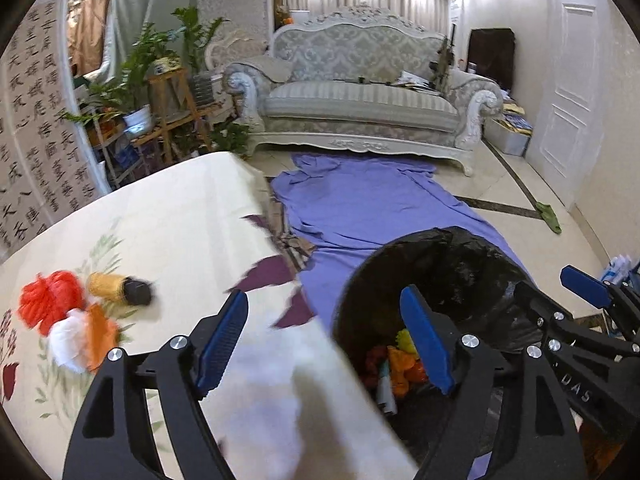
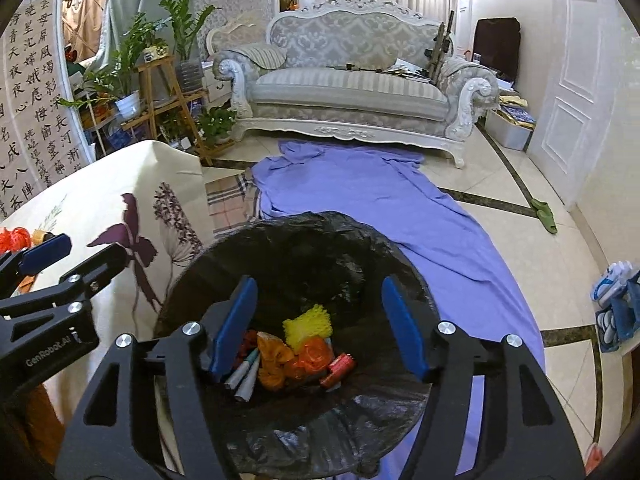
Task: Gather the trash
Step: 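Move both open grippers back over the table items, then grasp the white tissue with the left gripper while the right gripper grasps the orange cloth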
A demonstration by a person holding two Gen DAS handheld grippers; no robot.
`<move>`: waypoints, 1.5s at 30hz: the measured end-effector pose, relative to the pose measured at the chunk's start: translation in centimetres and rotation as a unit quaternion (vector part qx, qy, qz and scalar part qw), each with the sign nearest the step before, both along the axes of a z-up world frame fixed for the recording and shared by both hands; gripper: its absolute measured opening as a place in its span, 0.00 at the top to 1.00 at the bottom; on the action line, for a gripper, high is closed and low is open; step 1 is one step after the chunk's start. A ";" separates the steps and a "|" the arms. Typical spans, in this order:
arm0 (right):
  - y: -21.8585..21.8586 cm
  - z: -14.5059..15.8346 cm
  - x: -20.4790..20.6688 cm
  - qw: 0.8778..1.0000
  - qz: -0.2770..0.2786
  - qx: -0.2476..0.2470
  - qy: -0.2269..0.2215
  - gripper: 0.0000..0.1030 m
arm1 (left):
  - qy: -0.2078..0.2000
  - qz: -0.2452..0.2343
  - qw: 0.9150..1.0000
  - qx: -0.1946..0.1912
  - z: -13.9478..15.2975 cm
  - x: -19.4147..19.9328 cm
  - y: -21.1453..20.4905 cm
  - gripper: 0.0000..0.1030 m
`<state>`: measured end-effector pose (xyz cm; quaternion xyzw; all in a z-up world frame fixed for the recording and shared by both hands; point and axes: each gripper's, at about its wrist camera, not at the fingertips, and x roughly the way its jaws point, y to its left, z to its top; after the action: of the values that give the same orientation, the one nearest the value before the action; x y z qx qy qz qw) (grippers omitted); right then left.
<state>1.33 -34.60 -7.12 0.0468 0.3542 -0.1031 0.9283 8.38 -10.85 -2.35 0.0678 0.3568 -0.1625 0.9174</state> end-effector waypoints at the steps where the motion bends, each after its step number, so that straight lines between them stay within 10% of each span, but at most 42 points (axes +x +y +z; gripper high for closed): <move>1: 0.4 0.0 0.0 1.000 0.004 0.001 0.000 0.38 | 0.000 0.008 1.000 -0.001 0.1 -0.1 0.8 0.25; 34: 26.3 1.2 5.9 0.966 0.257 0.016 0.042 0.40 | 0.008 0.246 0.969 0.023 -0.5 -3.4 24.6 0.25; 45: 27.9 -0.1 7.2 0.962 0.264 0.010 0.073 0.75 | 0.014 0.241 0.970 0.008 -0.6 -3.2 25.1 0.25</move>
<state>8.55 -6.73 -7.22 -0.0470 0.4220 0.1456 0.8936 5.17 14.20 -2.98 -0.0147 0.3769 0.0652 0.9238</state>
